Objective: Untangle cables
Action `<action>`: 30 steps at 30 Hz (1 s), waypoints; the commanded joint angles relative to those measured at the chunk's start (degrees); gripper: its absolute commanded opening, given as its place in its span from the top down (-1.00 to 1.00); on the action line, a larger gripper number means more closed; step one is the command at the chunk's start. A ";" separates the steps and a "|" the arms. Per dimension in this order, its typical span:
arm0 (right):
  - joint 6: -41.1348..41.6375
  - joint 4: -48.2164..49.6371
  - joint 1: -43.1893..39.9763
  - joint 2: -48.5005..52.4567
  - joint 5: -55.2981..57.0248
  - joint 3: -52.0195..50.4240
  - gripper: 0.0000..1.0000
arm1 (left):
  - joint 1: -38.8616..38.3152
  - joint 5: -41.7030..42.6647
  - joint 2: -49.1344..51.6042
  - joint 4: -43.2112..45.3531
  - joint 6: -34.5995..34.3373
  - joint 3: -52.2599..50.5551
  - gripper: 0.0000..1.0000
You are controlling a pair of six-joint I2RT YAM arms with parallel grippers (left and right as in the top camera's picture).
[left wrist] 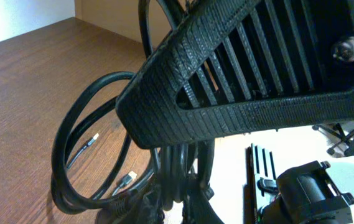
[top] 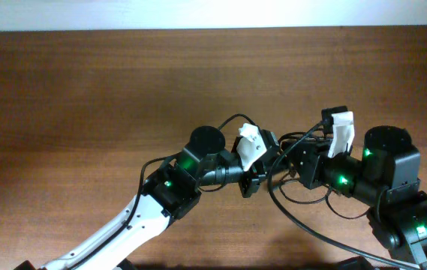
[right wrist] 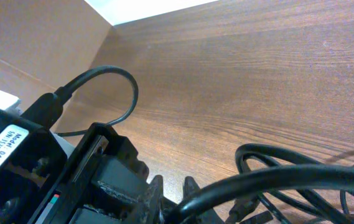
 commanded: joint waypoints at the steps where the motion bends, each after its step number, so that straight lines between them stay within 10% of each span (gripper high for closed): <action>1: -0.68 0.15 0.26 -0.70 -0.33 0.72 0.54 | 0.61 -2.80 -0.46 -1.16 -2.19 0.44 1.00; 6: -0.68 -0.04 0.26 -0.70 -0.33 0.72 -0.50 | 5.27 -6.03 -0.46 -4.50 -9.42 0.44 1.00; 11: -0.68 -0.46 0.26 -0.59 -0.31 0.72 -0.69 | 6.47 0.72 -0.48 -1.64 -11.30 0.44 1.00; 30: -5.18 0.92 0.26 2.16 -0.33 0.72 0.67 | 6.43 10.71 -0.46 3.98 -11.34 0.44 1.00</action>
